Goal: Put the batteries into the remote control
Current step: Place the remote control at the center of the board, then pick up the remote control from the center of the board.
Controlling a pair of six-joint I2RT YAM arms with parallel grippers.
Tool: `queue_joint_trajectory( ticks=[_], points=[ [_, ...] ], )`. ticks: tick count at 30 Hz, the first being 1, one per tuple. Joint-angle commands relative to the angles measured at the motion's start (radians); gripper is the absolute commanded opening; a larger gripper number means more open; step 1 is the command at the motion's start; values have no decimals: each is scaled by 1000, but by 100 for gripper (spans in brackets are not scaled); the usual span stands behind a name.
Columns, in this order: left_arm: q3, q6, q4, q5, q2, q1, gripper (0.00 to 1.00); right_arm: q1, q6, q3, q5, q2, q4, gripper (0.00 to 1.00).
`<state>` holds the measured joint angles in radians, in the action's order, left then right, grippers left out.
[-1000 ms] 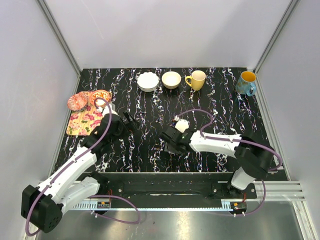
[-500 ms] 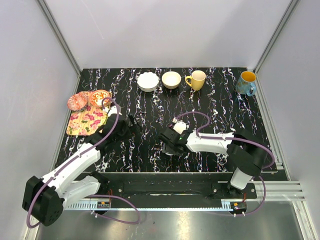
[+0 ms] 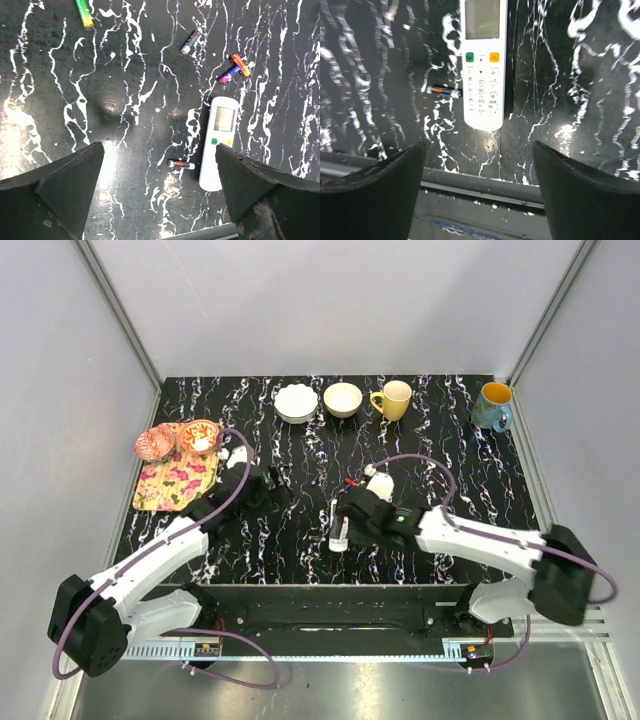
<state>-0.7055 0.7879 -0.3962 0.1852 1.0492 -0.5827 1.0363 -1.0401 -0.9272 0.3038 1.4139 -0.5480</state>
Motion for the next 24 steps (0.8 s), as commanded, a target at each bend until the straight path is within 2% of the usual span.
queue_joint_trajectory(
  ticks=[1, 2, 6, 7, 10, 17, 24],
  points=[
    [-8, 68, 137, 45, 8, -60, 99, 5, 40, 2, 151, -219, -90, 100],
    [-38, 76, 140, 42, 43, -77, 99, 5, 49, 16, 181, -251, -93, 100],
    [-254, 7, -50, 129, 260, -209, 99, 5, 106, 93, 290, -416, -98, 100],
    [-281, -5, -56, 146, 297, -263, 99, 5, 118, 111, 300, -440, -105, 100],
    [-325, -10, -18, 181, 412, -330, 99, 5, 133, 148, 317, -538, -127, 100],
    [-452, -4, -19, 151, 636, -342, 99, 5, 135, 208, 299, -710, -122, 100],
    [-557, -22, -47, 131, 771, -353, 99, 4, 170, 200, 288, -685, -122, 100]
  ],
)
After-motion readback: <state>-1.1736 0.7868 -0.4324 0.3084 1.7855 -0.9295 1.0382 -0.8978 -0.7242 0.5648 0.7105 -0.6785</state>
